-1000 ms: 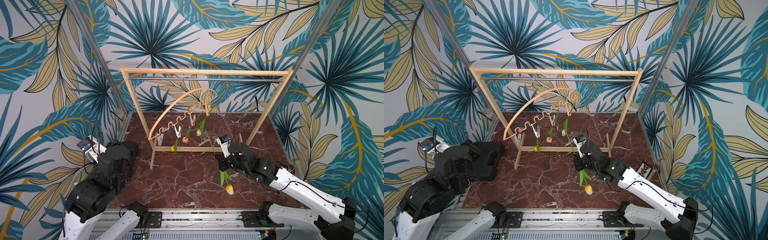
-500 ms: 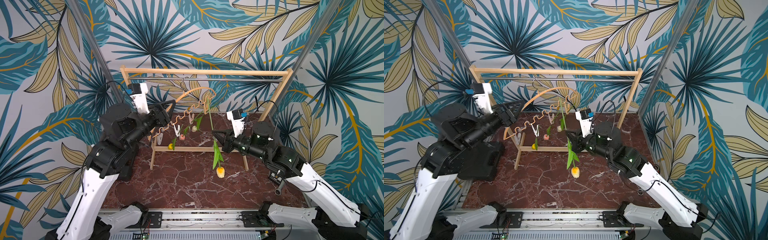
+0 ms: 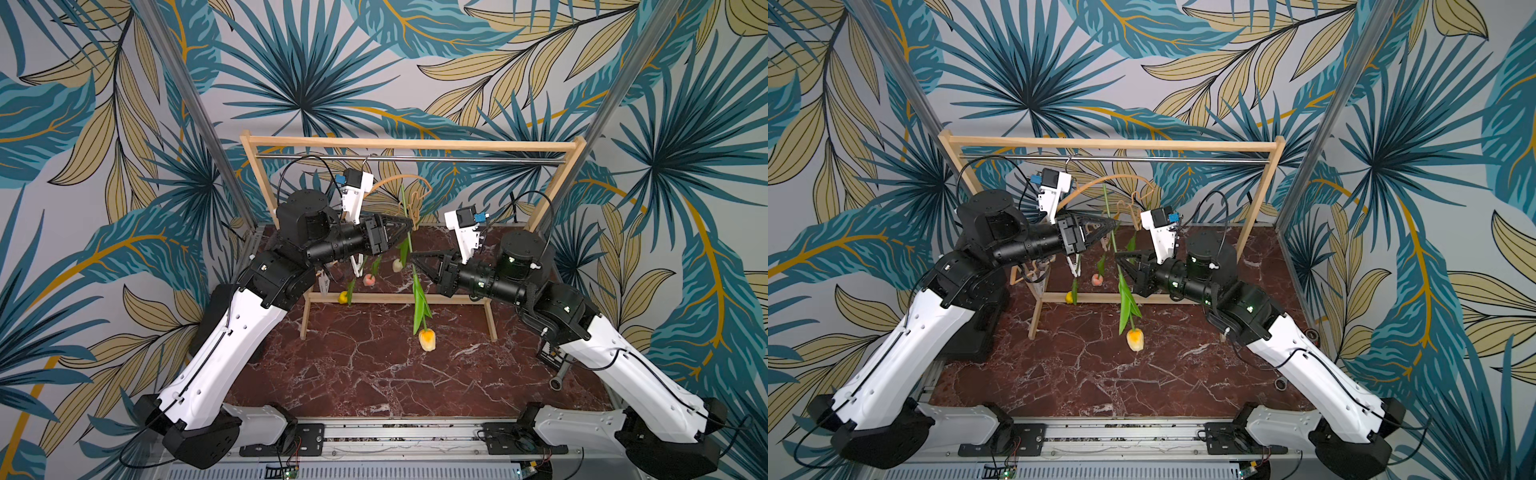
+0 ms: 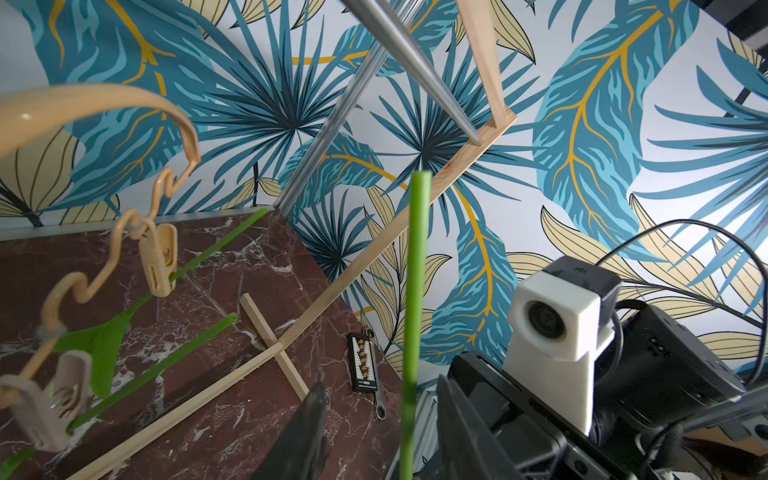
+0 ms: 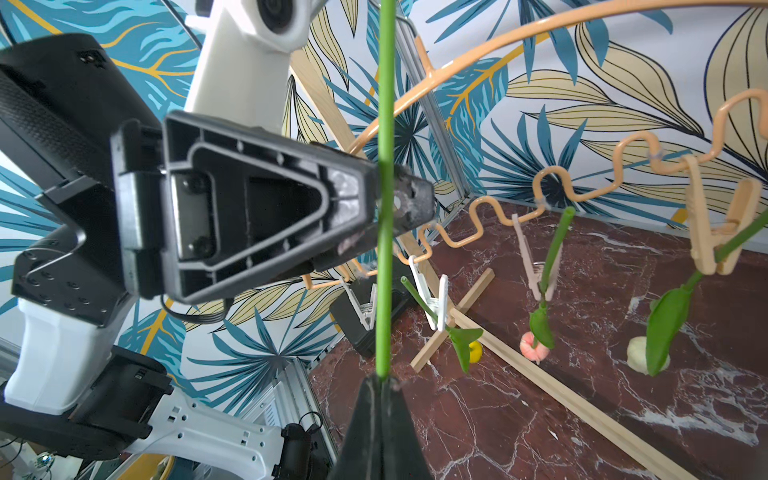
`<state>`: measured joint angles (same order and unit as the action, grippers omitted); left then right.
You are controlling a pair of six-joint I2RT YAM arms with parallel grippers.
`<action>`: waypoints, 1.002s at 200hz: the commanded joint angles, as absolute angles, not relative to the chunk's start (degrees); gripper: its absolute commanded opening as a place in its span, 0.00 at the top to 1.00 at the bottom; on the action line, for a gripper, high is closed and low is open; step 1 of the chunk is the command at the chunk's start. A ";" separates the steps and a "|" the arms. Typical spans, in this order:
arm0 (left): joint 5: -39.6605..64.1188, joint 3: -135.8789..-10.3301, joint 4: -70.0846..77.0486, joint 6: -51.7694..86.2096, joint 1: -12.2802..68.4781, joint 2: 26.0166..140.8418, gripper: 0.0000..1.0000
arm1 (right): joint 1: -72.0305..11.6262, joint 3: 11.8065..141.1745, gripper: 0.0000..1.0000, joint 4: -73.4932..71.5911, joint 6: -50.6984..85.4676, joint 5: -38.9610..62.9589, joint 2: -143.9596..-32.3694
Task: Dry the flowers on a clothes hanger
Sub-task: Pick up the flower at the center of the board.
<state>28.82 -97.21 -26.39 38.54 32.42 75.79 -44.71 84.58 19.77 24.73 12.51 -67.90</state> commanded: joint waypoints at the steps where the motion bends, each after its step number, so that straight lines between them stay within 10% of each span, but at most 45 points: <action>1: 29.61 -95.16 -24.48 38.55 32.59 74.97 0.60 | -44.56 85.45 1.00 17.75 25.22 13.28 -67.94; 83: 32.50 -90.62 -18.16 41.65 32.96 74.45 1.00 | -43.39 85.89 1.00 16.57 26.51 13.88 -68.93; 117: 34.76 -90.32 -18.19 39.76 32.87 74.44 1.00 | -40.44 86.18 1.00 16.87 29.45 20.42 -69.33; 200: 43.41 -89.08 -14.05 40.44 32.08 74.52 1.00 | -32.03 80.95 0.47 13.32 38.53 45.58 -68.50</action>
<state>39.46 -90.59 -18.37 40.12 32.38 75.70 -32.45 82.96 16.34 35.35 38.20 -69.17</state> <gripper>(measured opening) 0.061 0.523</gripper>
